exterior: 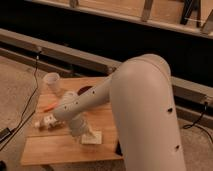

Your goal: Place the white sponge in the ceramic bowl

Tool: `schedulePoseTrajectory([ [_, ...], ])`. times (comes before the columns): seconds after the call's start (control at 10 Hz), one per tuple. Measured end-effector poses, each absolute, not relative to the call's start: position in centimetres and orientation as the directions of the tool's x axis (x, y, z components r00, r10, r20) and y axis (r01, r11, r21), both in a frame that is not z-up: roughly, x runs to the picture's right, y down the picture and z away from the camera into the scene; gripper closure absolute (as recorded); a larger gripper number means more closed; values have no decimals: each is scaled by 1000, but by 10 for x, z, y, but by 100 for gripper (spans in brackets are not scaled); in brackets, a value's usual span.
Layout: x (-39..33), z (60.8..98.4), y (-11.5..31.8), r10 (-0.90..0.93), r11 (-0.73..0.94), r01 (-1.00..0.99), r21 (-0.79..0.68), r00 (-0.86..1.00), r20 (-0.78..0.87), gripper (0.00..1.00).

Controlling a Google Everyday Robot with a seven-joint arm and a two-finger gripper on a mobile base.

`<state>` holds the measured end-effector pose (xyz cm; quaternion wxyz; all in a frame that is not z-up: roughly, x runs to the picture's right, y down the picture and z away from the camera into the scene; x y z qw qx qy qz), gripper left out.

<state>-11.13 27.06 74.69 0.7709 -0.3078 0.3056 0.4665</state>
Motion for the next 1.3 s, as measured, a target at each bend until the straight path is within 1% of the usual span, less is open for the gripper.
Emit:
schedulePoseTrajectory([
  [0.3,-97,731,269,335,544,-759,-359,588,-736,35],
  [0.4,-89,728,267,231,610,-671,-422,660,-715,35],
  [0.6,-78,731,261,78,689,-528,-497,735,-673,35],
  [0.9,-81,762,249,-15,749,-391,-535,797,-603,35],
  [1.0,-83,768,250,-21,749,-378,-544,807,-590,35],
  [1.2,-88,779,261,-54,728,-343,-594,834,-549,35],
  [1.3,-89,779,267,-80,713,-326,-621,842,-534,35],
])
